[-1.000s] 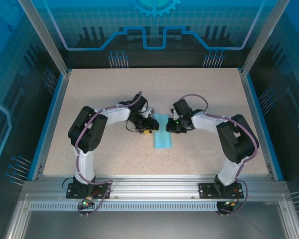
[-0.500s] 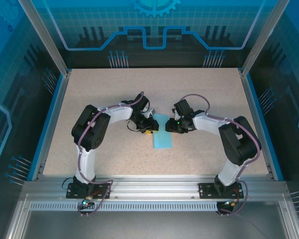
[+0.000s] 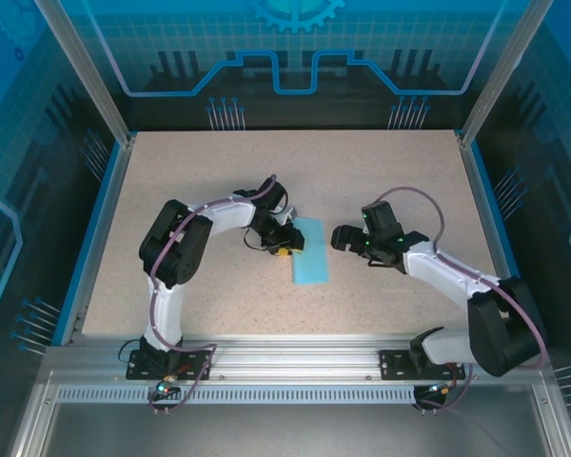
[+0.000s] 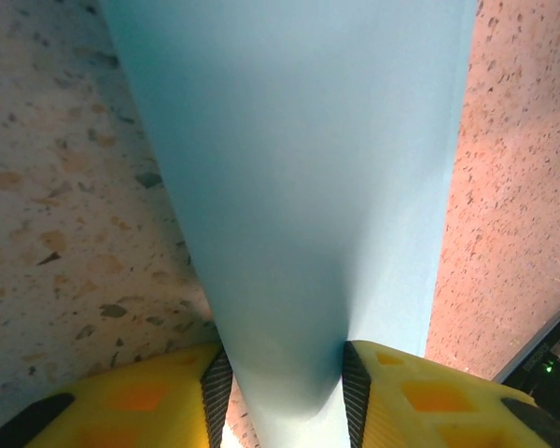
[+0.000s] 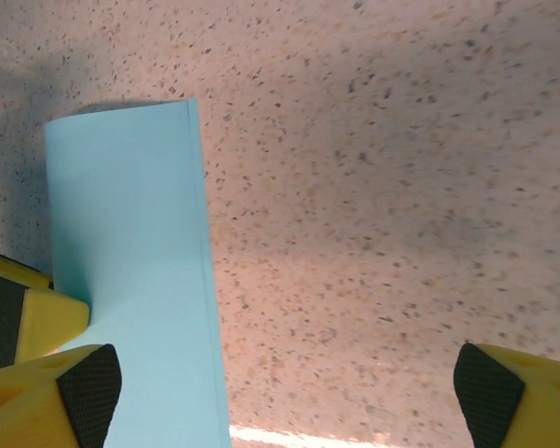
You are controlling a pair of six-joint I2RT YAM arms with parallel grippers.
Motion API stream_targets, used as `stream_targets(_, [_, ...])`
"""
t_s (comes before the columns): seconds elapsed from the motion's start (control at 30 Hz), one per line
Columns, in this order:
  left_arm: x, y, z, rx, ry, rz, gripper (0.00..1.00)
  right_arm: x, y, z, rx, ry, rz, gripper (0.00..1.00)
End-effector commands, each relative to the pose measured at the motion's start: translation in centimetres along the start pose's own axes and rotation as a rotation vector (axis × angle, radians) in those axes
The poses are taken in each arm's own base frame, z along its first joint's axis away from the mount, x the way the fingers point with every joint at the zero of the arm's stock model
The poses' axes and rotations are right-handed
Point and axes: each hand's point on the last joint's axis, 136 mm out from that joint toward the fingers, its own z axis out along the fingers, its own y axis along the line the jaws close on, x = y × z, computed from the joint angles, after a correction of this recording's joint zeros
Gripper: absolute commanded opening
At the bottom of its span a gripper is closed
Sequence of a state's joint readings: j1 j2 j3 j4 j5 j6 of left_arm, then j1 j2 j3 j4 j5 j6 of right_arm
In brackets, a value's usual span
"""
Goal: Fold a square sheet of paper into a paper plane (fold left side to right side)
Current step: First fold in half a square sheet of paper at the center of the table.
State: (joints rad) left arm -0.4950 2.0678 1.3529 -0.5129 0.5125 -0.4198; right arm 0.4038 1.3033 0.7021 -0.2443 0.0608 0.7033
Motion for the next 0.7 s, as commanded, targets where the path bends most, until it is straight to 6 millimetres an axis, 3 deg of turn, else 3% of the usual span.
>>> stream_targets(0.0, [1.2, 1.8, 2.1, -0.075, 0.059, -0.021, 0.40, -0.5, -1.3, -1.0, 0.019, -0.050, 0.045, 0.99])
stream_targets(0.23, [1.3, 2.0, 2.6, -0.103, 0.079, -0.022, 0.41, -0.7, -2.2, -2.4, 0.010, -0.095, 0.066, 1.00])
stream_targets(0.67, [1.4, 1.9, 3.4, -0.130, 0.107, -0.012, 0.43, -0.5, -2.6, -2.8, 0.013, -0.099, 0.065, 1.00])
